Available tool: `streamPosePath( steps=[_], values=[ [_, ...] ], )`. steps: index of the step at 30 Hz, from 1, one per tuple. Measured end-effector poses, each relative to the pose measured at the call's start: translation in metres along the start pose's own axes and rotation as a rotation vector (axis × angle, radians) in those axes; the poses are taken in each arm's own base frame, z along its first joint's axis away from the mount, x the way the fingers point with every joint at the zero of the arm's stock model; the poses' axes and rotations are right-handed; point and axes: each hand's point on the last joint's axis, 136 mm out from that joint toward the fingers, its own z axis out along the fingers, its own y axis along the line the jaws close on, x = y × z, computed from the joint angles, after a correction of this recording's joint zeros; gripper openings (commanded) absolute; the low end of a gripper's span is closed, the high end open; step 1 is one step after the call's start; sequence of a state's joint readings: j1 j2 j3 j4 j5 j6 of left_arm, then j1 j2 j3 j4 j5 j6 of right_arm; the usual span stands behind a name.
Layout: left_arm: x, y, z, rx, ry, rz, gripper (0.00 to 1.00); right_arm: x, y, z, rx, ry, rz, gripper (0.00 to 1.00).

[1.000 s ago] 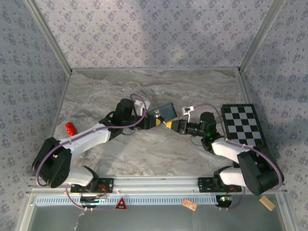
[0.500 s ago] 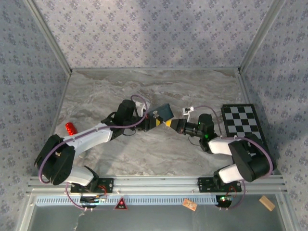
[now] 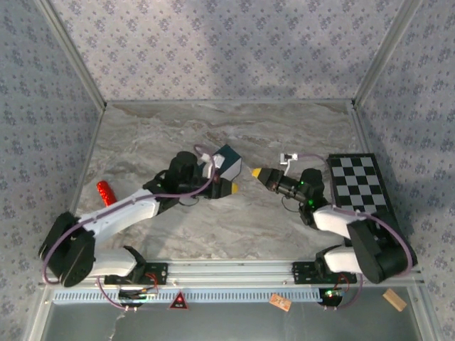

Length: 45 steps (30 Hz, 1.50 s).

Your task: Unlock the padlock with the key

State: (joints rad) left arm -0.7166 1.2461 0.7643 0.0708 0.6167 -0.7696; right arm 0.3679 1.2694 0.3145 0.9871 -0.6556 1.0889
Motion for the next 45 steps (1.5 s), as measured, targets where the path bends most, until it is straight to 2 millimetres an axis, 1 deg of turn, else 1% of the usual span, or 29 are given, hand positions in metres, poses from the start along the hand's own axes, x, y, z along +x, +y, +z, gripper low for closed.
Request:
streamPosePath(
  steps=[1,2,4,5,6,8,10,12,15,17,20,27,33,35,39,43,45],
  values=[
    [-0.005,0.01,-0.012,-0.065,-0.031,-0.006,0.15,-0.001,-0.001,-0.003,0.026,-0.005,-0.022,0.0],
    [-0.01,0.016,-0.023,-0.116,-0.056,-0.007,0.2,0.001,0.001,-0.006,0.041,0.0,-0.042,0.0],
    [-0.027,0.029,-0.048,-0.227,-0.129,-0.042,0.23,0.007,0.008,-0.008,0.071,0.024,-0.093,0.0],
    [-0.033,0.032,-0.056,-0.259,-0.155,-0.052,0.25,0.009,0.012,-0.007,0.081,0.034,-0.113,0.0],
    [-0.039,0.036,-0.063,-0.295,-0.176,-0.07,0.27,0.01,0.017,-0.006,0.087,0.045,-0.134,0.0],
    [-0.042,0.042,-0.067,-0.349,-0.177,-0.105,0.29,0.011,0.024,-0.004,0.097,0.055,-0.16,0.0],
    [-0.039,0.054,-0.064,-0.407,-0.151,-0.151,0.34,0.015,0.026,-0.001,0.114,0.065,-0.169,0.0],
    [-0.035,0.069,-0.06,-0.466,-0.114,-0.193,0.36,0.023,0.022,0.003,0.139,0.081,-0.165,0.0],
    [-0.027,0.086,-0.055,-0.531,-0.069,-0.239,0.37,0.042,0.017,0.011,0.177,0.127,-0.17,0.0],
    [-0.026,0.093,-0.052,-0.557,-0.055,-0.252,0.37,0.051,0.016,0.017,0.189,0.15,-0.178,0.0],
    [-0.032,0.096,-0.049,-0.575,-0.052,-0.257,0.36,0.05,0.011,0.024,0.213,0.147,-0.184,0.0],
    [-0.059,0.094,-0.041,-0.603,-0.092,-0.23,0.39,0.046,0.003,0.033,0.241,0.153,-0.197,0.0],
    [-0.072,0.104,-0.025,-0.669,-0.062,-0.228,0.4,0.047,0.0,0.035,0.249,0.159,-0.2,0.0],
    [-0.073,0.11,-0.021,-0.715,-0.045,-0.225,0.41,0.046,0.0,0.035,0.251,0.156,-0.201,0.0],
    [-0.075,0.107,-0.013,-0.82,-0.008,-0.194,0.42,0.045,0.0,0.032,0.261,0.151,-0.206,0.0],
    [-0.076,0.108,-0.004,-0.969,0.043,-0.143,0.42,0.039,0.008,0.027,0.256,0.129,-0.222,0.0],
    [-0.075,0.109,0.0,-1.049,0.073,-0.106,0.42,0.032,0.013,0.023,0.25,0.106,-0.23,0.0]
  ],
)
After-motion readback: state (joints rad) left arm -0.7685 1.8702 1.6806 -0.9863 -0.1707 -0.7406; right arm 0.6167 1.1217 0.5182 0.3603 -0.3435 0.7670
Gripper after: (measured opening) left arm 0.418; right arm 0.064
